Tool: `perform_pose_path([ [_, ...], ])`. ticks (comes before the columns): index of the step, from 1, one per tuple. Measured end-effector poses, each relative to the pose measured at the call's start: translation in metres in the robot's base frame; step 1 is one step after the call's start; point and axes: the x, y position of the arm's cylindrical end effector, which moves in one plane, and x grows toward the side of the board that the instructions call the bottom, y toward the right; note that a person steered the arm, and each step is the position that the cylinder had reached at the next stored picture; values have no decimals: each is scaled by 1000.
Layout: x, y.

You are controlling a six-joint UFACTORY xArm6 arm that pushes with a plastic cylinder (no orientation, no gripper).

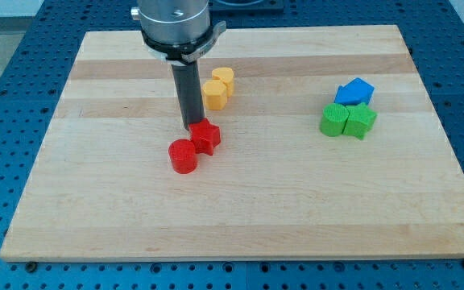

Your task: Separate the yellow heart from the yellow hexagon

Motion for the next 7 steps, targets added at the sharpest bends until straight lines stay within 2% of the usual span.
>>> perform_pose_path([
  [2, -7, 12],
  [3, -14, 48],
  [4, -38, 70],
  [7, -72, 56],
])
